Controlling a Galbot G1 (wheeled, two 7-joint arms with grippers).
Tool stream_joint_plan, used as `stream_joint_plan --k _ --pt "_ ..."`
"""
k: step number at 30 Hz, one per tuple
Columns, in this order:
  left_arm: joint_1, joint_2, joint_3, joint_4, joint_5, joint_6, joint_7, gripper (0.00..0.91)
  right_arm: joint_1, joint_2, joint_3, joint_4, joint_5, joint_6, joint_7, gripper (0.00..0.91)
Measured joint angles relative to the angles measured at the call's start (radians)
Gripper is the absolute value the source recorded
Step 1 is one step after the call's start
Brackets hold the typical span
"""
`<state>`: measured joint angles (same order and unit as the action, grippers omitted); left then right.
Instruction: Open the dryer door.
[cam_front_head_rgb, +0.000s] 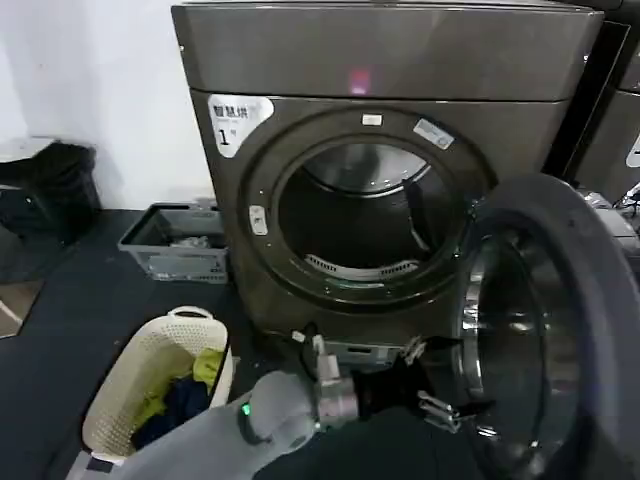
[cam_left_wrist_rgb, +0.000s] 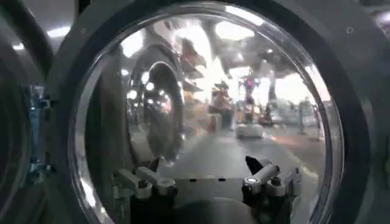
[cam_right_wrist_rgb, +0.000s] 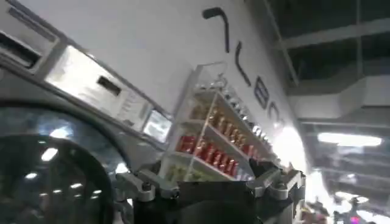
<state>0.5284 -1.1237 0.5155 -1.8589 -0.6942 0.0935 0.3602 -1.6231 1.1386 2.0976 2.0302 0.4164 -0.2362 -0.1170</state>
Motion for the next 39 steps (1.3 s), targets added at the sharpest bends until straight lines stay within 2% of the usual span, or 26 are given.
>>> stream_joint_plan --k 3,22,39 --pt "-0.021 -0.028 0.015 0.033 0.001 -0.003 -0.001 0.907 -0.009 -0.007 0.041 -0.005 -0.005 -0.021 0.014 0.907" --pt "-0.126 -0.200 0.051 0.196 0.012 -0.012 -0.004 0.907 -0.030 -0.028 0.168 -0.043 -0.081 -0.020 0.019 0.907" --pt "-0.191 -0.299 0.063 0.322 0.010 -0.022 -0.011 0.907 -0.064 -0.044 0.251 -0.063 -0.081 -0.036 0.013 0.907"
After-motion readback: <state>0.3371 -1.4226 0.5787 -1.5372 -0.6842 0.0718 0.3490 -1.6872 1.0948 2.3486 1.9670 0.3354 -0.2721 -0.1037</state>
